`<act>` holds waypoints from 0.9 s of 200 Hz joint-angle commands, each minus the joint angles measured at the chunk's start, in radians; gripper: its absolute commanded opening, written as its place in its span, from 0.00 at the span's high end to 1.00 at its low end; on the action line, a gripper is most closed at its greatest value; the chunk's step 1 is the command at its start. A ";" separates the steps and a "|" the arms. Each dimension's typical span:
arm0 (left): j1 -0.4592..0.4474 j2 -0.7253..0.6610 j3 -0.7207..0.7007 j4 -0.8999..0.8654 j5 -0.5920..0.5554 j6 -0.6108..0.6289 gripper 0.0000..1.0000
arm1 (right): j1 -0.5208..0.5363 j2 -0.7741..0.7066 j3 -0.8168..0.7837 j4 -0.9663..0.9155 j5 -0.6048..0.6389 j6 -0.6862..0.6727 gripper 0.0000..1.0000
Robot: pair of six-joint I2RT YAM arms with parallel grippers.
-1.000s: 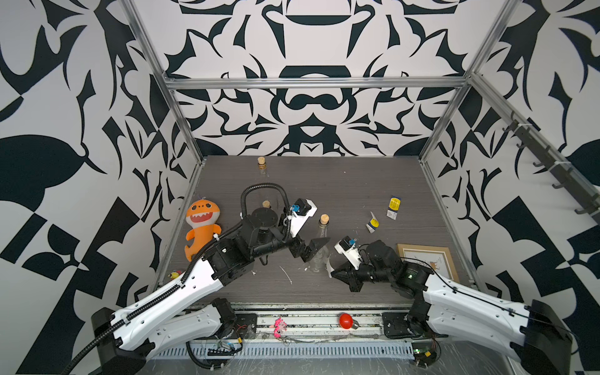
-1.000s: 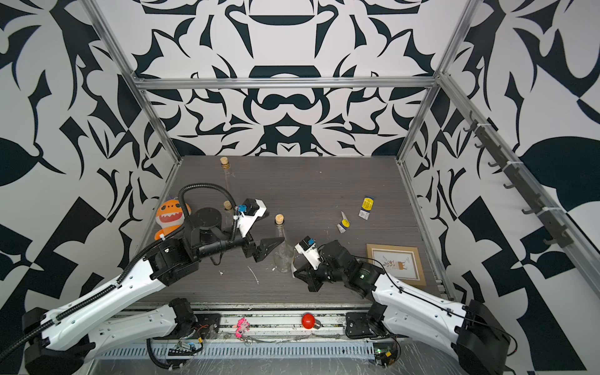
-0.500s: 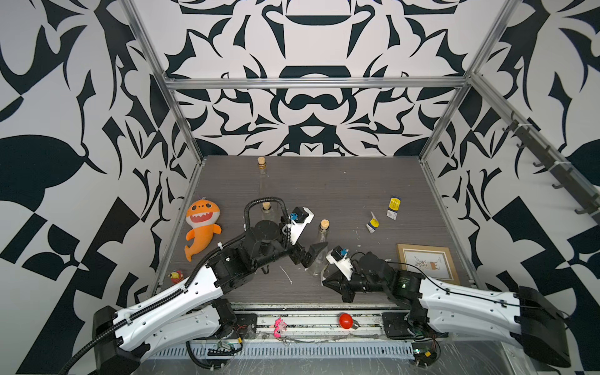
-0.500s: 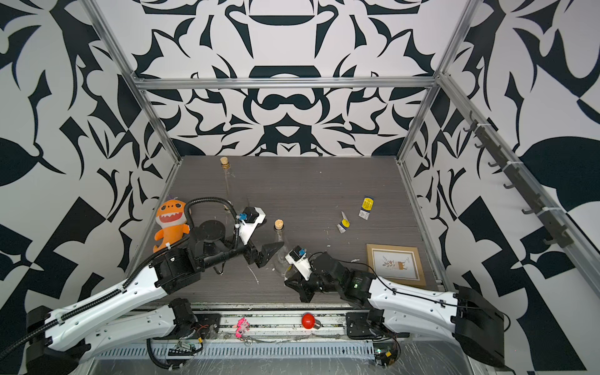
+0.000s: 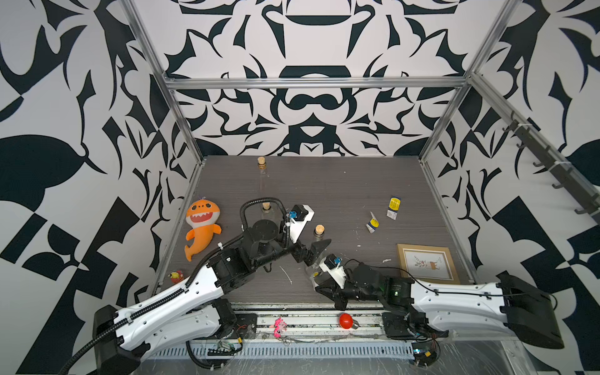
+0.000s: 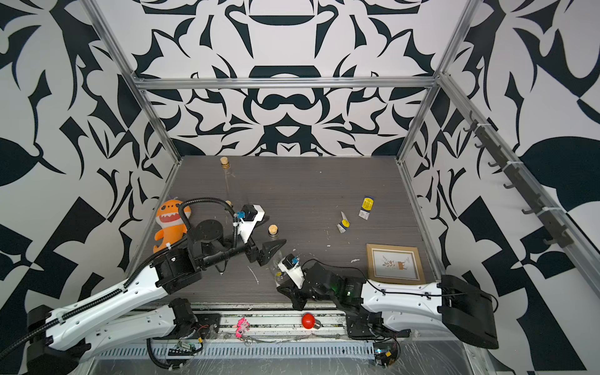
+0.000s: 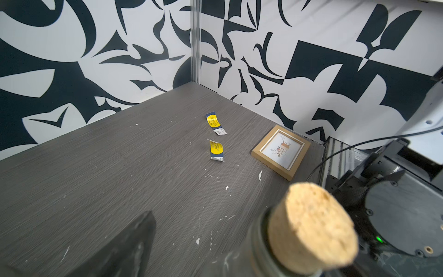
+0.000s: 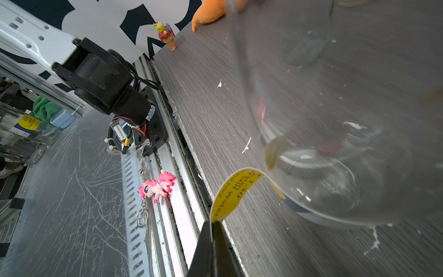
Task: Remove the label from the bottle
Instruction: Tear open the label from the bottle.
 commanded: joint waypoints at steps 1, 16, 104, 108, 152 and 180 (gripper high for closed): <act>-0.018 0.017 -0.012 0.060 0.001 -0.018 0.01 | 0.007 -0.018 -0.001 0.049 0.036 0.013 1.00; -0.024 0.026 -0.022 0.086 -0.012 -0.021 0.00 | 0.007 -0.012 -0.002 0.055 0.036 0.012 1.00; -0.036 0.081 -0.026 0.198 -0.021 -0.019 0.38 | 0.007 0.024 -0.001 0.082 0.021 0.018 1.00; -0.036 0.081 -0.026 0.199 -0.021 -0.019 0.39 | 0.007 0.024 -0.001 0.082 0.021 0.018 1.00; -0.036 0.095 -0.036 0.226 -0.005 -0.021 0.63 | 0.006 0.043 0.006 0.083 0.017 0.012 1.00; -0.036 0.103 -0.037 0.229 0.038 -0.006 0.81 | 0.006 0.054 0.010 0.083 0.017 0.007 1.00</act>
